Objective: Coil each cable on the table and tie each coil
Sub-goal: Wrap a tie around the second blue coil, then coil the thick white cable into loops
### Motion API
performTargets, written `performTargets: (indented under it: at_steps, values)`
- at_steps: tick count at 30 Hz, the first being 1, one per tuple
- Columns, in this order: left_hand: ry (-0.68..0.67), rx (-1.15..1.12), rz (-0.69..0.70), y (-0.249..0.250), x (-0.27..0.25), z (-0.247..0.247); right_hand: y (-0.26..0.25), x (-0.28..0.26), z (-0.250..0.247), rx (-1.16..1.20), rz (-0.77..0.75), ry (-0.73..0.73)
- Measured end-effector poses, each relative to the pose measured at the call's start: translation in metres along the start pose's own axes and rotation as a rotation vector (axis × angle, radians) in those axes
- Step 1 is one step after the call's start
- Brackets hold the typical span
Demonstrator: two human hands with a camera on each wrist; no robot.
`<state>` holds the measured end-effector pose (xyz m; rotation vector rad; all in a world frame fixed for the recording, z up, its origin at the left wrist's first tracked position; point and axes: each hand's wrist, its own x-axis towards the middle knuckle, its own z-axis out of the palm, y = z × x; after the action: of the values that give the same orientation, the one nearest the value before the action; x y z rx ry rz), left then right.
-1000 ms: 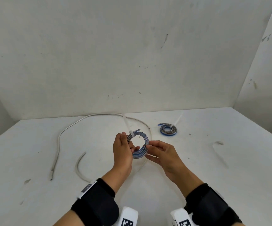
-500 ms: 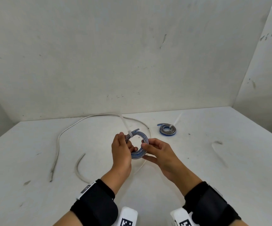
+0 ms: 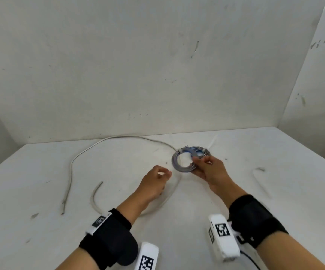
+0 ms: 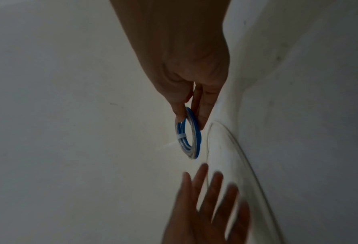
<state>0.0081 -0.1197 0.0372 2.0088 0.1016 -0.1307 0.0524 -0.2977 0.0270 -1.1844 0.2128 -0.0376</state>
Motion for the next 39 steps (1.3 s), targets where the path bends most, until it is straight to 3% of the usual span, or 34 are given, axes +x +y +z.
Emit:
performTargets:
  at_steps: [2,4,10,13,14,18,20,23,26,28,29,32,34,36,39]
  values:
    - [-0.011,0.452,0.063,-0.008,-0.003,-0.003,-0.005,0.018,-0.006,-0.021,-0.029,0.075]
    - [-0.064,0.724,0.069,-0.014,-0.008,-0.004,-0.004,0.035,-0.012,-0.028,-0.032,0.155]
    - [-0.127,0.786,0.165,-0.014,-0.01,-0.008,0.006,0.054,-0.02,-0.245,-0.021,0.189]
    - [-0.048,0.637,0.291,-0.015,-0.007,-0.007,0.006,0.034,-0.007,-0.437,-0.1,0.272]
    - [0.016,0.56,0.351,-0.013,-0.005,-0.006,0.007,0.023,0.0,-0.428,-0.112,0.233]
    - [0.25,0.307,0.613,0.009,-0.01,-0.004,0.008,-0.026,0.034,-0.272,0.087,-0.184]
    - [0.28,0.182,0.663,0.019,-0.016,-0.005,0.0,-0.036,0.047,-0.067,0.119,-0.273]
    - [0.258,0.114,0.578,0.016,-0.025,-0.014,-0.03,-0.035,0.061,0.179,0.073,-0.251]
    - [0.021,0.103,0.458,0.004,-0.035,-0.031,-0.068,-0.031,0.065,0.328,-0.022,-0.249]
    - [-0.147,-0.098,0.404,0.005,-0.046,-0.037,-0.077,-0.033,0.067,0.253,-0.028,-0.303]
    - [-0.156,-0.257,0.395,0.01,-0.05,-0.038,-0.075,-0.037,0.07,0.14,-0.022,-0.364]
    - [-0.017,-0.759,0.41,0.031,-0.047,-0.041,-0.051,-0.064,0.08,-0.314,0.0,-0.693]
    - [0.068,-0.979,0.38,0.044,-0.041,-0.048,-0.036,-0.084,0.083,-0.41,0.037,-0.824]
    - [0.131,-1.028,0.38,0.052,-0.041,-0.056,-0.032,-0.095,0.078,-0.417,0.043,-0.837]
    - [0.262,-0.836,0.336,0.049,-0.038,-0.066,-0.035,-0.103,0.071,-0.523,0.075,-0.867]
